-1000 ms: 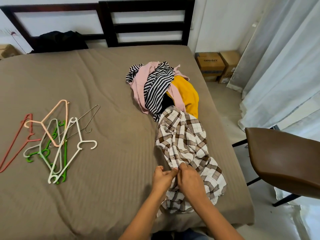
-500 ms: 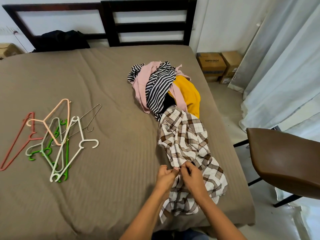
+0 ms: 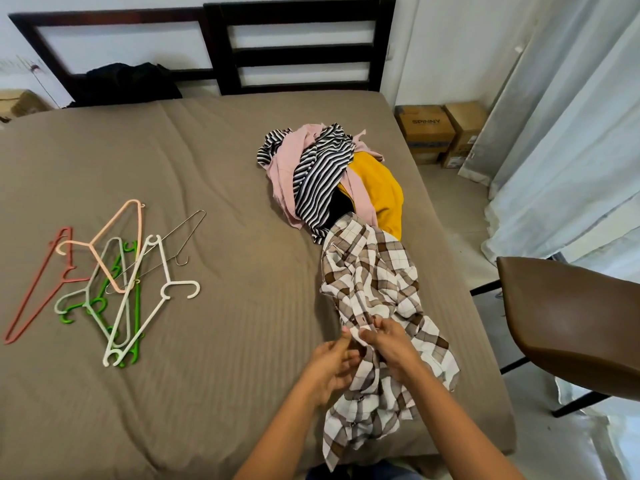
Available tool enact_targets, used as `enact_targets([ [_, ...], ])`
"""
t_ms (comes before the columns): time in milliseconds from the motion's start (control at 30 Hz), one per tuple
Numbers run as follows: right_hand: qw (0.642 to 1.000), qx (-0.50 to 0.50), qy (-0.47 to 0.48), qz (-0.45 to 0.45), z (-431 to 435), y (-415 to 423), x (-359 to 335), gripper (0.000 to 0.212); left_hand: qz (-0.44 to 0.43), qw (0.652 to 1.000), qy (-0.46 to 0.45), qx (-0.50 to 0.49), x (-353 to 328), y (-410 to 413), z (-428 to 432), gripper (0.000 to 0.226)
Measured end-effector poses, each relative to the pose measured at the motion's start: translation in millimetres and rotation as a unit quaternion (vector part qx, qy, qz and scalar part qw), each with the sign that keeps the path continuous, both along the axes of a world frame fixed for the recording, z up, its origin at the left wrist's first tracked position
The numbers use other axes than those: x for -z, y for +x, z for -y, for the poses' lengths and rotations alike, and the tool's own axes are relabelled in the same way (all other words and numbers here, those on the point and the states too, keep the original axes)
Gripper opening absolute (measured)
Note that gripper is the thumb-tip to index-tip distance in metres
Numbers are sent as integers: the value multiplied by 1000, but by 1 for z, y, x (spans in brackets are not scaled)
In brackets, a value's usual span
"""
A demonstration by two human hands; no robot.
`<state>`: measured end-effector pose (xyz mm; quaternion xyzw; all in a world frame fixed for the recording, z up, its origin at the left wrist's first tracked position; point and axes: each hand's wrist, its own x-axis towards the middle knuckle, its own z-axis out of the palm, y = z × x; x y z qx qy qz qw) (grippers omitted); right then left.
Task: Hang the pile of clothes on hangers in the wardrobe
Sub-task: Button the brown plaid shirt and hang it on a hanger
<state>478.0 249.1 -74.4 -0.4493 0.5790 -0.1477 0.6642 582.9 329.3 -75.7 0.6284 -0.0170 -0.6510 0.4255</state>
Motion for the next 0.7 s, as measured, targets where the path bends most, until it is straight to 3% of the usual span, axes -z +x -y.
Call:
enact_targets([
  [67,997,20,18,78,-6,-8,-3,13,-50,998,11,-41,3,5,10,42],
  [133,996,8,24,84,-13,-15,-3,21,-72,994,8,-79,2,8,20,26],
  [200,999,-13,10,41,-20,-18,-3,27,-50,995,8,-89,-1,7,29,6],
  [367,973,-54,-195,-111,-23,-19,-18,54,5,998,-26,-52,-3,0,30,7],
  [433,953,-89,-255,-140,-18,-20,-18,45,13,997,-46,-60,-6,0,28,8],
  [533,940,-112,-271,-176,-14,-22,-18,7,25,994,-68,-80,-7,2,26,8],
  [700,918,-58,-324,-222,-15,-25,-6,38,11,993,-87,-76,-8,9,21,20],
])
